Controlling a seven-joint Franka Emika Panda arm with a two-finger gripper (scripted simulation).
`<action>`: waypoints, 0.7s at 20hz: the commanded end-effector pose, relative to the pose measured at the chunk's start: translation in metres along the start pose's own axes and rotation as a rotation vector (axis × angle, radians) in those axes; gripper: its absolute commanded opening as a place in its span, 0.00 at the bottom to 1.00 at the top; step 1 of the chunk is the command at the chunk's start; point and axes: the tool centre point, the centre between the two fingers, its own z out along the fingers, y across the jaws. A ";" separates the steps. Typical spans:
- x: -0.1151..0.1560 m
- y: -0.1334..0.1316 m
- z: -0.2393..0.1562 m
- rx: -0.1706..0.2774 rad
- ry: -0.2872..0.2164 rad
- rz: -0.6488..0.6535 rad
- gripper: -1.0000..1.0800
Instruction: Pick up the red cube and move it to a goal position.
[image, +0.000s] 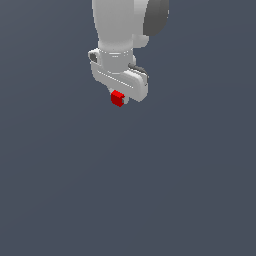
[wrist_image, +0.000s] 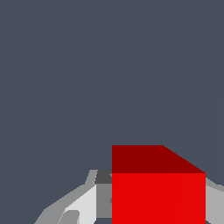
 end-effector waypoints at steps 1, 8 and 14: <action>0.005 0.004 -0.026 0.000 0.000 0.000 0.00; 0.020 0.014 -0.090 0.000 0.000 -0.001 0.00; 0.028 0.018 -0.125 0.000 0.000 -0.001 0.00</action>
